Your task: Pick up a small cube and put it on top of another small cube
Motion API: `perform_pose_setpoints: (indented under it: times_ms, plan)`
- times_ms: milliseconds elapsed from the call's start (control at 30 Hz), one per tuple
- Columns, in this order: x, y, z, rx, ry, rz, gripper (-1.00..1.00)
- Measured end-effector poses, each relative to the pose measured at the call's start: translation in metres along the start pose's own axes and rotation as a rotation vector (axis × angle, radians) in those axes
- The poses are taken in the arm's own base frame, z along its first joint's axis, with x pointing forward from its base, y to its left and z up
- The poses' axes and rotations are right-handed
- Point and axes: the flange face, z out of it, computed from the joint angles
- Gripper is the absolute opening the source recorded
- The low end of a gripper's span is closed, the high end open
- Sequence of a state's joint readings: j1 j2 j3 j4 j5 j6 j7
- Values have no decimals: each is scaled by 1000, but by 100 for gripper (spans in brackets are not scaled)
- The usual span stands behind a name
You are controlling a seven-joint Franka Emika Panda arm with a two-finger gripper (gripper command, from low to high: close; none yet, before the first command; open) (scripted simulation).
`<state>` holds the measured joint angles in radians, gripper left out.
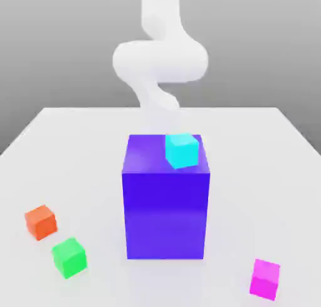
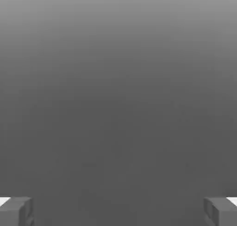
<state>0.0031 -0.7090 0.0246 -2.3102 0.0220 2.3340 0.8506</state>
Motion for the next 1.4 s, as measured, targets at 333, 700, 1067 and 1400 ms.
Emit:
perform_pose_setpoints:
  times_ms: [333, 700, 1067, 1400]
  plan:
    - [-77, -15, 186, -190, -205, 145, 0]
    - [-225, 26, 346, -455, -349, 260, 0]
    - [-341, 112, 455, -630, -380, 323, -100]
    - [-328, 96, 433, -629, -379, 324, -100]
